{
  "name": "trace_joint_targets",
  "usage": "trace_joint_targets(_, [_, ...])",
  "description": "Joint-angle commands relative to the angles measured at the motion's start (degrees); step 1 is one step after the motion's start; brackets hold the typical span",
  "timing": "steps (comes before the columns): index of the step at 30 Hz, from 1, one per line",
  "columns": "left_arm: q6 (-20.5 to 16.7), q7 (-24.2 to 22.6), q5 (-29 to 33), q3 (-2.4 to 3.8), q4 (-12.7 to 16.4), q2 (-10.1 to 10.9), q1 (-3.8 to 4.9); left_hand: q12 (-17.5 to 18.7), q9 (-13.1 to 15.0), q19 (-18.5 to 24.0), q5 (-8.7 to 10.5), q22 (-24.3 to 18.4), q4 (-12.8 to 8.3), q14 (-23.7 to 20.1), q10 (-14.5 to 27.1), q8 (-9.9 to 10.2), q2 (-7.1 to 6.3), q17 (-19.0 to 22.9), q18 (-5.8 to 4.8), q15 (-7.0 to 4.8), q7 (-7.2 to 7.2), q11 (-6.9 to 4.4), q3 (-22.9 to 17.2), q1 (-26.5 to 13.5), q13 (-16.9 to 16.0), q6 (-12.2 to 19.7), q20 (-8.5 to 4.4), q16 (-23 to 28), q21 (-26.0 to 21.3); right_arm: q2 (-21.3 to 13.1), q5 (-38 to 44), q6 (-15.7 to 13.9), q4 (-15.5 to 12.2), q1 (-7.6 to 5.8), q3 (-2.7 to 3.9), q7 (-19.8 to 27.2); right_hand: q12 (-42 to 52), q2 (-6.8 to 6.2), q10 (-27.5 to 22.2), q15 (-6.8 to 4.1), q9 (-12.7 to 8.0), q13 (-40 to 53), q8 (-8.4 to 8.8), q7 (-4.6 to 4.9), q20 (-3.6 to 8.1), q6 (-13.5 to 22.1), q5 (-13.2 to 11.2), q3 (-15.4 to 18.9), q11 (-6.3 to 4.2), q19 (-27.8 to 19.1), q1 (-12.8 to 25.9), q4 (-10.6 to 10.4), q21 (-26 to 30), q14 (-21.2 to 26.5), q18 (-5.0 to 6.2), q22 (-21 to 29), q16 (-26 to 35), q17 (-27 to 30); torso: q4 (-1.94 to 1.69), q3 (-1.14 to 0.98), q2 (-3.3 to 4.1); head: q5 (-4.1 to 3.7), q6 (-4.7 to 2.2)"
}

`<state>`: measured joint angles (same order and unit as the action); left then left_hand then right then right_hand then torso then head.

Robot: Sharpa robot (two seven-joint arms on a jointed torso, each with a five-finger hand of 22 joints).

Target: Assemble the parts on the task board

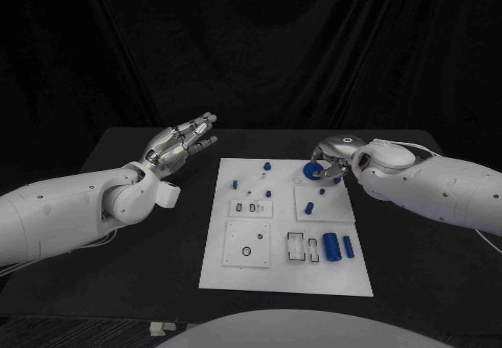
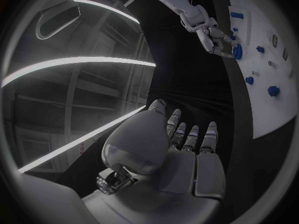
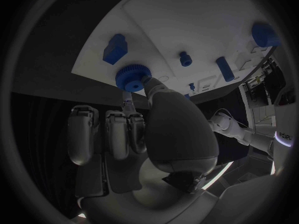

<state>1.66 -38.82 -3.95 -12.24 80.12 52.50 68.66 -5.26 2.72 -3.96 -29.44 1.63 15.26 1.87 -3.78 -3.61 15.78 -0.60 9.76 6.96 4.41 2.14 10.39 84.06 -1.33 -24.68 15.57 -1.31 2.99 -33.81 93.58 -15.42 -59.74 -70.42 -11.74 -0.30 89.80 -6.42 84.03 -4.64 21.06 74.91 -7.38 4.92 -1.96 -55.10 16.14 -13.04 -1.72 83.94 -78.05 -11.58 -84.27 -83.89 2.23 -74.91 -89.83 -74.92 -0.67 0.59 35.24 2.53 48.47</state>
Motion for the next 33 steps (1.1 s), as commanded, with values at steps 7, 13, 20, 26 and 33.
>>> trace_joint_targets(7, [0.6, -3.3, 0.1, 0.06, 0.1, 0.0, -0.07, -0.3, 0.1, -0.1, -0.37, 0.1, 0.0, -0.1, 0.0, -0.2, 0.07, -0.1, 0.62, 0.43, -0.09, 0.51, -0.5, 0.7, -0.1, -0.4, 0.21, -0.2, 0.3, -0.8, 0.6, -0.8, -4.7, -3.22, -0.03, -0.8, 0.2, 0.29, 6.0, 0.07, 2.9, 15.1, -1.46, -1.95, -0.04, -2.6, 0.3, 0.2, 0.07, 1.5, 0.1, 0.0, 0.3, -6.1, -0.43, -12.3, -0.2, -15.1, -0.08, 0.02, -0.01, -0.13, 0.04])
trace_joint_targets(13, [0.6, -3.3, 0.1, 0.06, 0.1, -0.1, -0.08, -0.3, 0.1, -0.1, -0.37, 0.1, 0.0, -0.1, 0.0, -0.2, 0.07, -0.1, 0.62, 0.43, -0.09, 0.51, -0.5, 0.7, -0.1, -0.4, 0.21, -0.2, 0.3, 0.2, 0.6, 0.3, -6.1, -4.06, -0.03, -0.6, 0.2, 0.31, 6.0, 0.07, 2.9, 15.1, -1.42, -1.97, -0.04, -2.6, 0.2, 0.3, 0.09, 1.6, 0.2, 0.0, 0.2, -6.1, -0.47, -12.3, -0.2, -15.1, -0.14, -0.04, 0.10, -0.18, -0.19])
trace_joint_targets(20, [0.8, -3.1, 0.1, 0.06, 0.0, -0.3, -0.08, -0.3, 0.1, -0.1, -0.37, 0.1, 0.0, -0.1, 0.0, -0.2, 0.07, -0.1, 0.62, 0.43, -0.09, 0.51, -0.5, 0.7, -0.1, -0.4, 0.21, -0.2, 0.3, 2.5, 0.6, 1.7, -6.2, -4.27, -0.03, -0.1, 0.2, 0.38, 6.0, 0.10, 2.9, 15.1, -1.25, -1.85, -0.04, -2.4, 0.1, 0.2, 0.12, 1.6, 0.3, -0.1, 0.2, -6.1, -0.47, -12.3, -0.2, -15.1, -0.09, 0.00, 0.10, -0.40, -0.21])
trace_joint_targets(26, [0.8, -3.0, 0.1, 0.06, -0.1, -0.5, -0.09, -0.3, 0.1, -0.1, -0.37, 0.1, 0.0, -0.1, 0.0, -0.2, 0.07, -0.1, 0.62, 0.43, -0.09, 0.51, -0.5, 0.7, -0.1, -0.4, 0.21, -0.2, 0.3, 5.2, 0.6, 2.4, -5.3, -4.18, -0.03, 0.5, 0.2, 0.45, 6.0, 0.13, 2.9, 15.1, -1.12, -1.80, -0.06, -2.3, 0.0, 0.2, 0.15, 1.6, 0.2, 0.0, 0.2, -6.1, -0.46, -12.3, -0.2, -15.1, -0.12, -0.02, 0.09, -0.55, -0.27])
trace_joint_targets(33, [0.9, -2.9, 0.1, 0.06, -0.1, -0.6, -0.09, -0.3, 0.1, -0.1, -0.40, 0.1, -0.1, 0.0, 0.0, -0.2, 0.01, -0.1, 0.62, 0.51, -0.06, 0.52, -0.5, 0.7, -0.1, -0.4, 0.25, -0.2, 0.3, 8.6, 0.6, 3.7, -3.4, -3.55, -0.03, 1.0, 0.2, 0.47, 6.0, 0.20, 2.8, 15.1, -0.81, -1.69, -0.10, -1.9, -0.1, 0.1, 0.24, 1.5, 0.2, 0.1, 0.3, -6.1, -0.45, -12.3, -0.2, -15.1, -0.10, -0.01, 0.08, -0.52, -0.23])
